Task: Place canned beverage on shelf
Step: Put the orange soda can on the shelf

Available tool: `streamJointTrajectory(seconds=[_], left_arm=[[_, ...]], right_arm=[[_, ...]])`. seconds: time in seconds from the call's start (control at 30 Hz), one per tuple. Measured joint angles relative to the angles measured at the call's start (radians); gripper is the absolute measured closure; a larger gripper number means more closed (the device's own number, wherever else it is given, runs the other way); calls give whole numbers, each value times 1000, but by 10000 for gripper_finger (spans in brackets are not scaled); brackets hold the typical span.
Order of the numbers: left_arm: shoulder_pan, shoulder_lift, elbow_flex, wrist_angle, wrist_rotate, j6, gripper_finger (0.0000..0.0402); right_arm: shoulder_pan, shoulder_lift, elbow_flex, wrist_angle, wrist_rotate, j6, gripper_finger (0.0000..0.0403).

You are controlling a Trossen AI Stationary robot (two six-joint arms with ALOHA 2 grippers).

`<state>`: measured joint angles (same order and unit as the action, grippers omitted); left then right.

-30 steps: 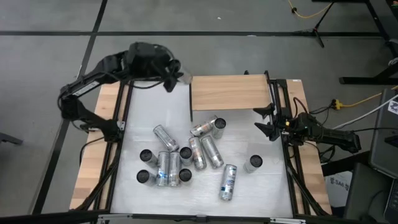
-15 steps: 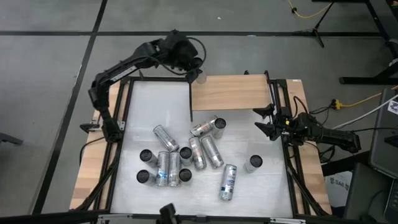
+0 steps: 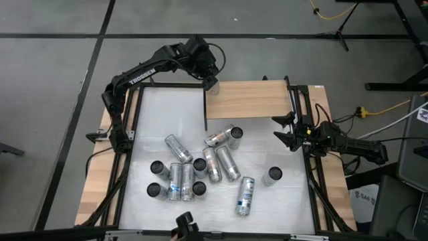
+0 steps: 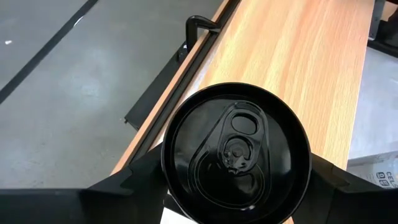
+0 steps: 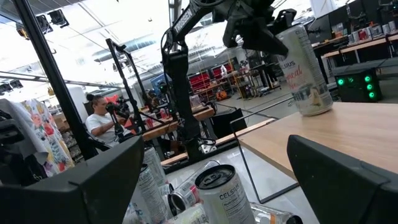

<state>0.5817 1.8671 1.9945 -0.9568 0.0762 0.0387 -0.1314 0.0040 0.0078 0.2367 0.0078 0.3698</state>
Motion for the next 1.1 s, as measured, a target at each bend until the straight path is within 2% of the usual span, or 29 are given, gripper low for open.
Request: streamJointTrajectory(seconds=[0.2, 0.53, 0.87, 0.97, 1.1], left_arm=[[-5, 0, 0, 4, -6, -4, 159], [-26, 4, -2, 32, -60, -3, 120], [-26, 4, -2, 33, -62, 1, 116], [-26, 4, -2, 32, -63, 47, 115], [-29, 3, -2, 30, -173, 20, 115]], right_arm=[[0, 0, 0, 0, 0, 0, 13], [0, 0, 0, 0, 0, 0, 13], [0, 0, 0, 0, 0, 0, 13], [0, 0, 0, 0, 0, 0, 13], [0, 0, 0, 0, 0, 0, 13]])
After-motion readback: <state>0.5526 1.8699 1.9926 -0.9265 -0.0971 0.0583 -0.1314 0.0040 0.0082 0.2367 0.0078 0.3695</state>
